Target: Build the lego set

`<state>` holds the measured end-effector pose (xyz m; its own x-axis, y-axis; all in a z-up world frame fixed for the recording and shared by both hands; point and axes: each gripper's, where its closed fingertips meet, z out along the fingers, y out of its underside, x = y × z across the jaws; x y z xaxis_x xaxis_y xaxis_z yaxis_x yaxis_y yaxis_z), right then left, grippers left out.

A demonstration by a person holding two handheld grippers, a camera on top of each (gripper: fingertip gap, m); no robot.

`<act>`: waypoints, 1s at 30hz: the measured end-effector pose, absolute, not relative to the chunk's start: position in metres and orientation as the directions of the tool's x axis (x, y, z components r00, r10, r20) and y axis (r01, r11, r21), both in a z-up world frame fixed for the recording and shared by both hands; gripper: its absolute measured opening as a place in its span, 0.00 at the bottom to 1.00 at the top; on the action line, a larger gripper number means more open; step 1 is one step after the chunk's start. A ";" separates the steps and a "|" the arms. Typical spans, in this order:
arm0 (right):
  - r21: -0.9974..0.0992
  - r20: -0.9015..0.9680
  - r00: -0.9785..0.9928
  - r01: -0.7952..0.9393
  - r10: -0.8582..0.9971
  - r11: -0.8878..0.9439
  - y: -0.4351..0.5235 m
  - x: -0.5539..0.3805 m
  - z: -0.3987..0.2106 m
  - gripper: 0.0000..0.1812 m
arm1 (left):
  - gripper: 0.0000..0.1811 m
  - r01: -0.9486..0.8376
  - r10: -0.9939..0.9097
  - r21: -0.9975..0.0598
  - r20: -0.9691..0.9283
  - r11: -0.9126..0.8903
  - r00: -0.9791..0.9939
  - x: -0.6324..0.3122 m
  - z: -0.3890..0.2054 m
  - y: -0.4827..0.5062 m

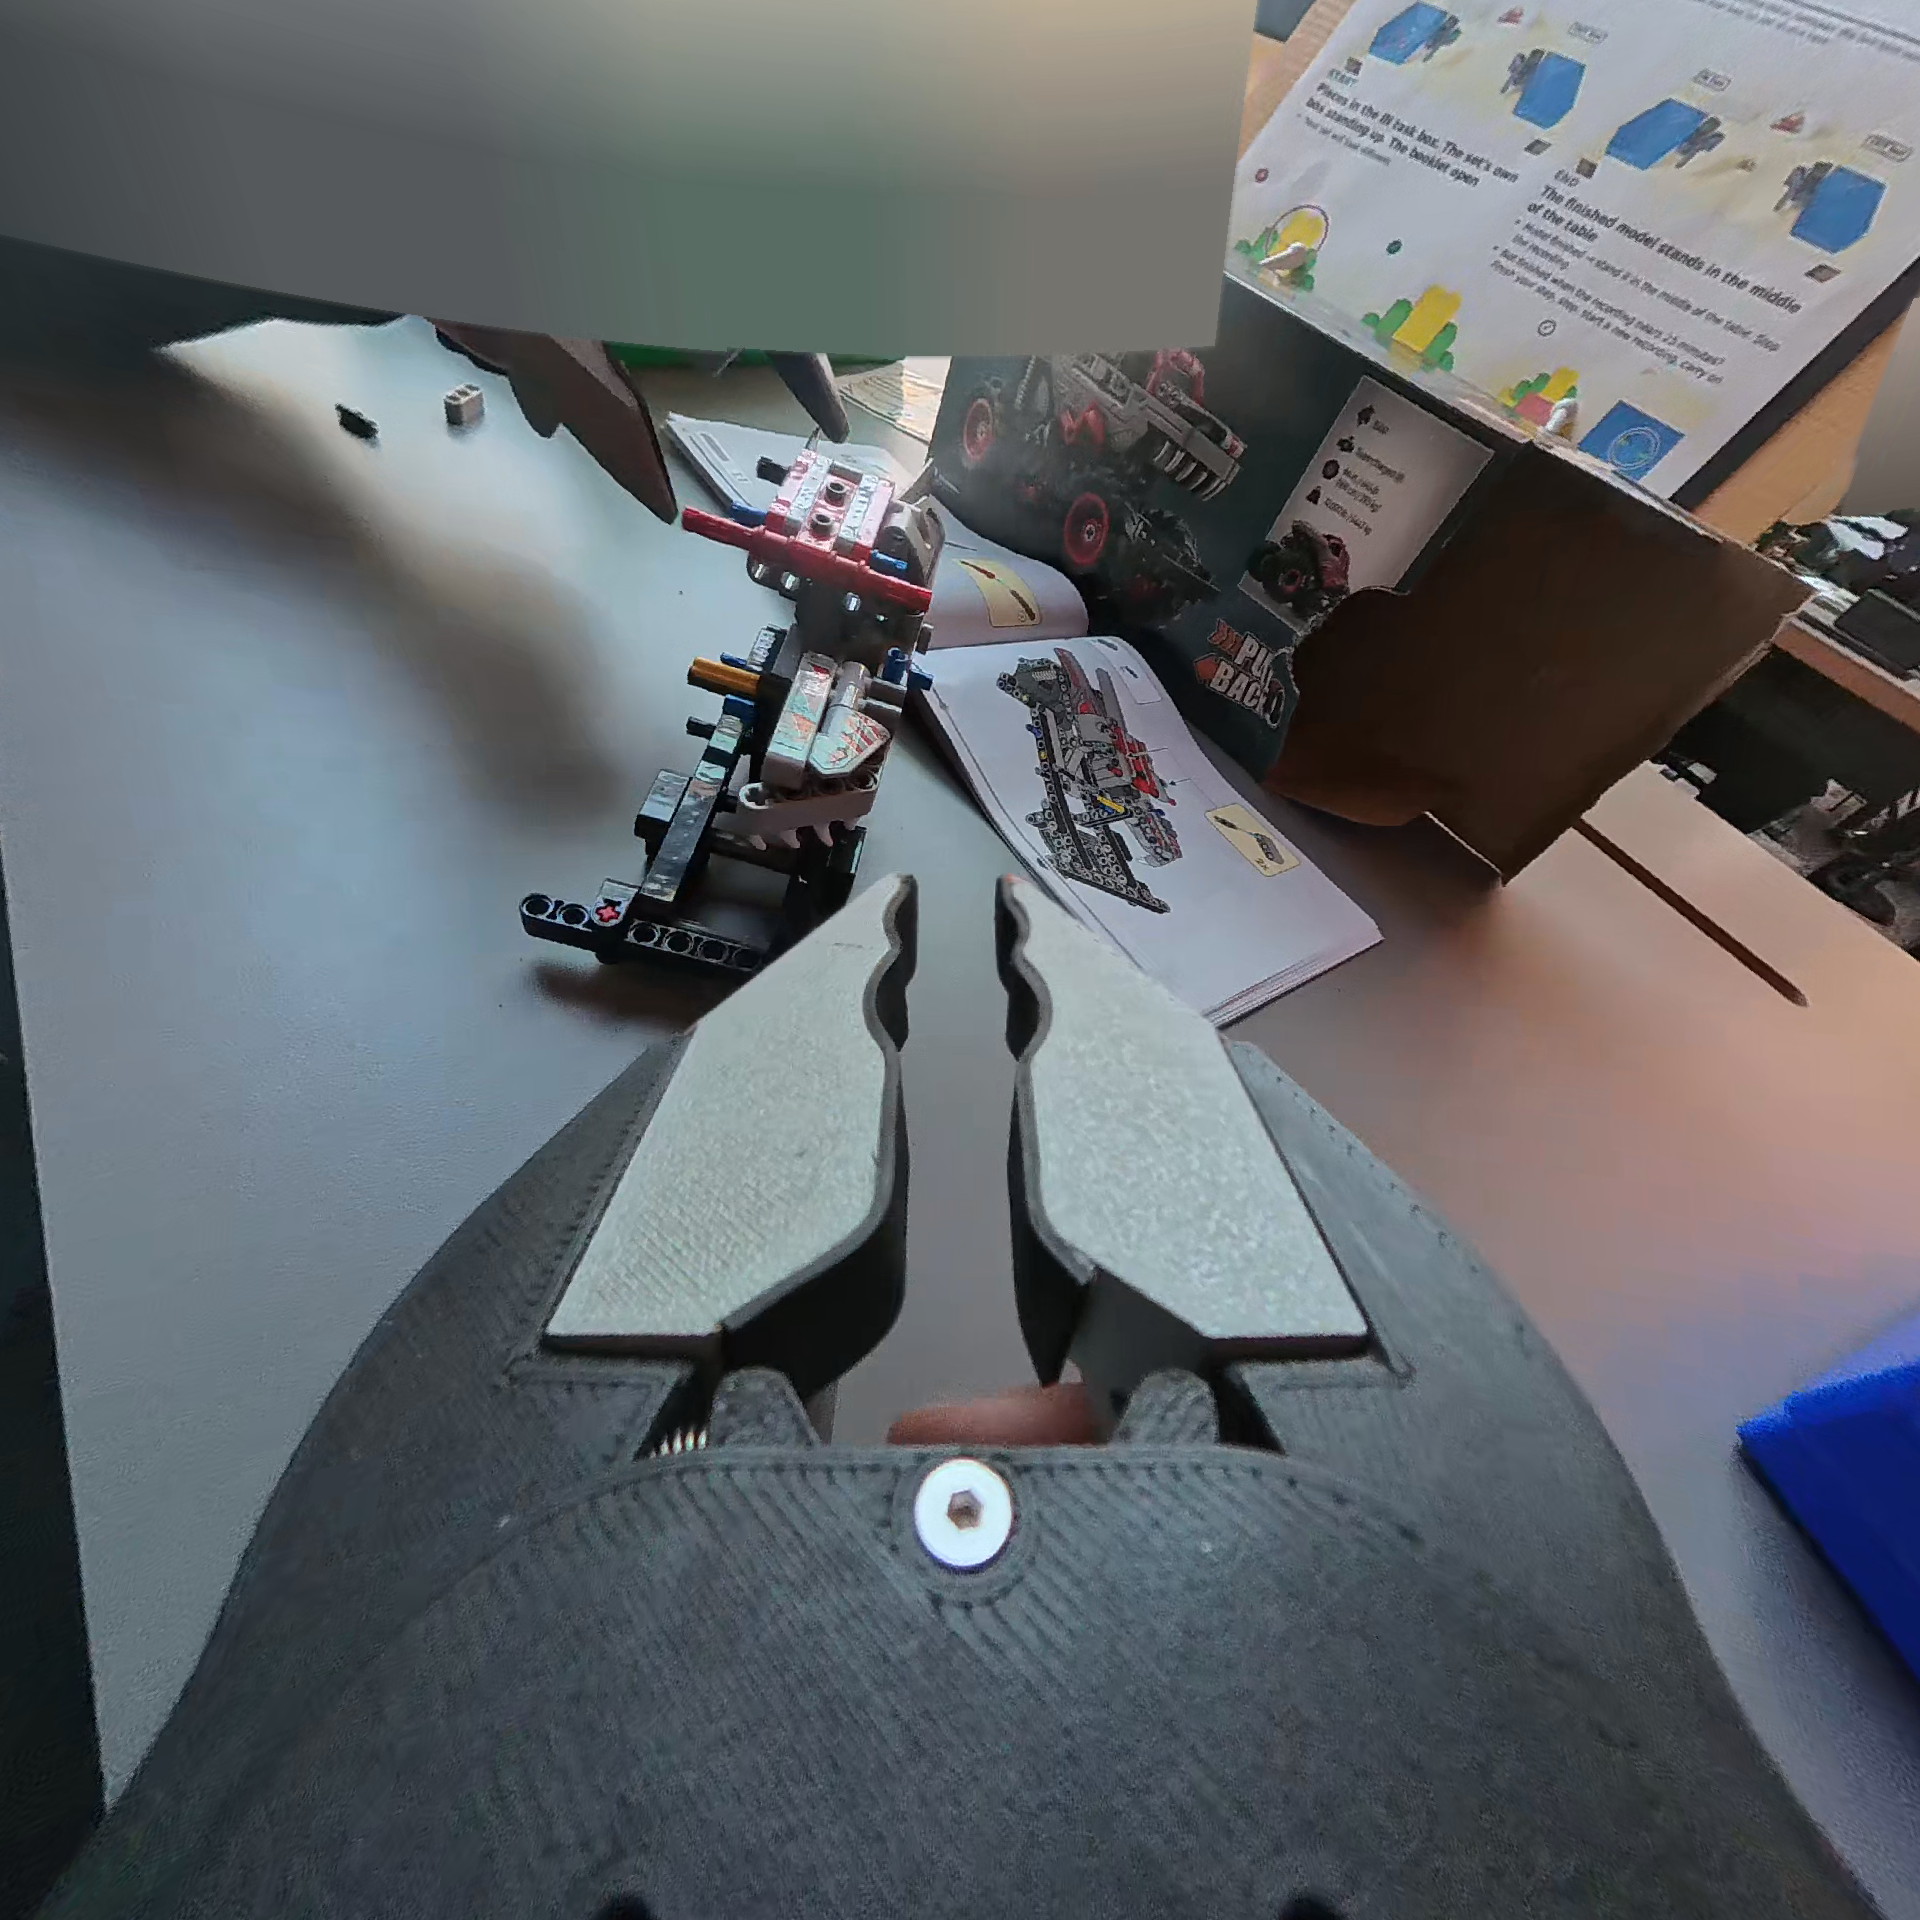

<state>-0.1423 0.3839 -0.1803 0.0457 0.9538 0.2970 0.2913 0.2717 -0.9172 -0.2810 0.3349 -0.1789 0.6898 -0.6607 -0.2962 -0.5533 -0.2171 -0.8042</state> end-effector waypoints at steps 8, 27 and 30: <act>-0.904 0.330 0.042 0.300 0.943 0.303 0.383 -0.143 -0.182 0.06 | 0.29 -0.531 -0.667 -0.820 -0.276 -0.213 0.692 -0.278 -0.178 0.335; -0.875 0.392 -0.001 0.308 0.920 0.373 0.376 -0.144 -0.186 0.08 | 0.31 -0.535 -0.661 -0.818 -0.284 -0.211 0.695 -0.277 -0.180 0.336; -0.853 0.430 -0.062 0.298 0.900 0.428 0.362 -0.146 -0.189 0.08 | 0.31 -0.535 -0.659 -0.818 -0.285 -0.212 0.696 -0.277 -0.180 0.336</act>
